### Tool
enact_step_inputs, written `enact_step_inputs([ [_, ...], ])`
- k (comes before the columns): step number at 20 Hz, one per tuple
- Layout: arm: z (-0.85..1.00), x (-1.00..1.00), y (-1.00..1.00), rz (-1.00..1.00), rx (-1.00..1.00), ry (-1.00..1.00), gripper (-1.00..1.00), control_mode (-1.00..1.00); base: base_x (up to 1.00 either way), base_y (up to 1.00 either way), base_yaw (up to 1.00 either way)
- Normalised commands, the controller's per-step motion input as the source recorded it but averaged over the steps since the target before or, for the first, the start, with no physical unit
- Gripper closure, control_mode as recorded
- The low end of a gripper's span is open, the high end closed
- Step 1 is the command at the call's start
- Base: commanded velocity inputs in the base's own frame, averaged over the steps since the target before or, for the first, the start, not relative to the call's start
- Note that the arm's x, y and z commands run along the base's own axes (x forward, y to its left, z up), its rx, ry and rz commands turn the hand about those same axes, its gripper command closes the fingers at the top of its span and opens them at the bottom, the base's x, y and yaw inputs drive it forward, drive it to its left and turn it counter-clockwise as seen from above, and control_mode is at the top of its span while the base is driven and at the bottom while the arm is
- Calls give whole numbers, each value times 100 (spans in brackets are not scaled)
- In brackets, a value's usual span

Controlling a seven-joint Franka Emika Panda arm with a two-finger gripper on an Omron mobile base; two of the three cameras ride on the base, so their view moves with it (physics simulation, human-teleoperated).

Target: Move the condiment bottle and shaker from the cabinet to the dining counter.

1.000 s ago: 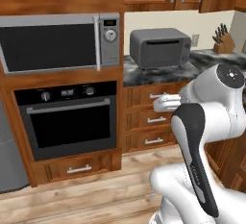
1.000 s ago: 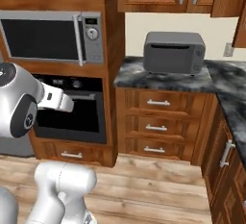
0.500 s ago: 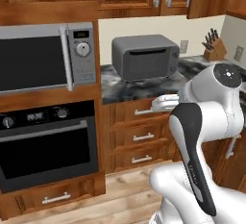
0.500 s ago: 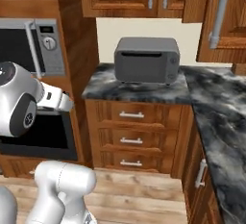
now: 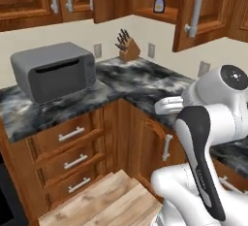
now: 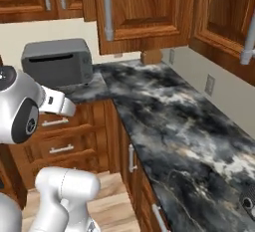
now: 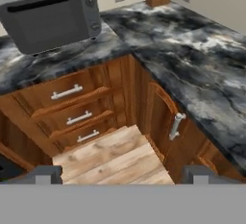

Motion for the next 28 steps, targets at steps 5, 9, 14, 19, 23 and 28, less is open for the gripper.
enact_step_inputs([
  [5,0,0,0,0,0,0,-100,100,62,38,-56],
  [9,0,0,0,0,0,0,-100,100,34,56,-40],
  [14,0,0,0,0,0,0,-100,100,2,55,-28],
  [19,0,0,0,0,0,0,-100,100,0,48,-32],
  [23,0,0,0,0,0,0,-100,100,0,70,-39],
  [28,0,0,0,0,0,0,-100,100,5,76,-32],
])
